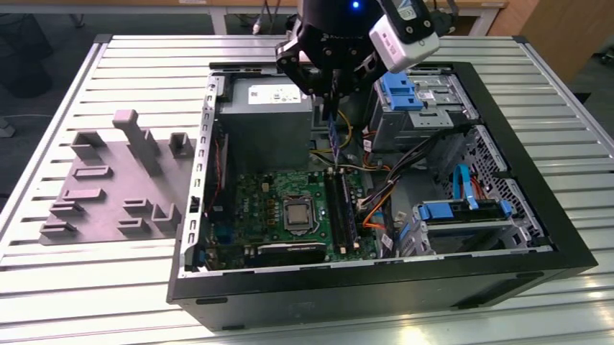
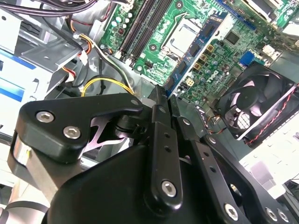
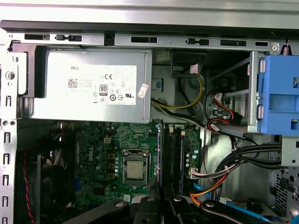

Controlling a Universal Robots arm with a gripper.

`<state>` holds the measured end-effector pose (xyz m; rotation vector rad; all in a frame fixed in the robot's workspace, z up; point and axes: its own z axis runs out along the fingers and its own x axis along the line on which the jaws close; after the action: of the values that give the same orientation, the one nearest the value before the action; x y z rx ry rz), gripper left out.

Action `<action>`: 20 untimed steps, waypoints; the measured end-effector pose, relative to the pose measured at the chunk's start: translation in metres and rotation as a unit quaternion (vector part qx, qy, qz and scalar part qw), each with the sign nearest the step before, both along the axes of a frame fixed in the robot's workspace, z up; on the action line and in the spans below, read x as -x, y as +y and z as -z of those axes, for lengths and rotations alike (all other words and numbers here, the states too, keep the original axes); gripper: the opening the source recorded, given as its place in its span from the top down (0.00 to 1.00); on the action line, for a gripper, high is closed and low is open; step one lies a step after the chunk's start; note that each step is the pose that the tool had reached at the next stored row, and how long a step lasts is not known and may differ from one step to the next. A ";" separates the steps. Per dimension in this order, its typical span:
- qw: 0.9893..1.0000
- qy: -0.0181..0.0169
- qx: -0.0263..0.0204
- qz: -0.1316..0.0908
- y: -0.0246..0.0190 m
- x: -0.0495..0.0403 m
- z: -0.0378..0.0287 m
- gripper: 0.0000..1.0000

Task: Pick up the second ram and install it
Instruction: 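Insert the second ram into the second slot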

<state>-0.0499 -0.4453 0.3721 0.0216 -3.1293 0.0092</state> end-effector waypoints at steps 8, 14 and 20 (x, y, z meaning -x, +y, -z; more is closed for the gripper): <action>1.000 0.000 0.000 0.000 0.0000 -0.0007 0.0019 0.86; 1.000 0.000 0.000 0.000 0.0000 -0.0043 0.0032 0.86; 1.000 0.000 0.000 -0.003 0.0000 -0.0058 0.0130 0.86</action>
<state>-0.0440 -0.4453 0.3591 0.0298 -3.1293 0.0092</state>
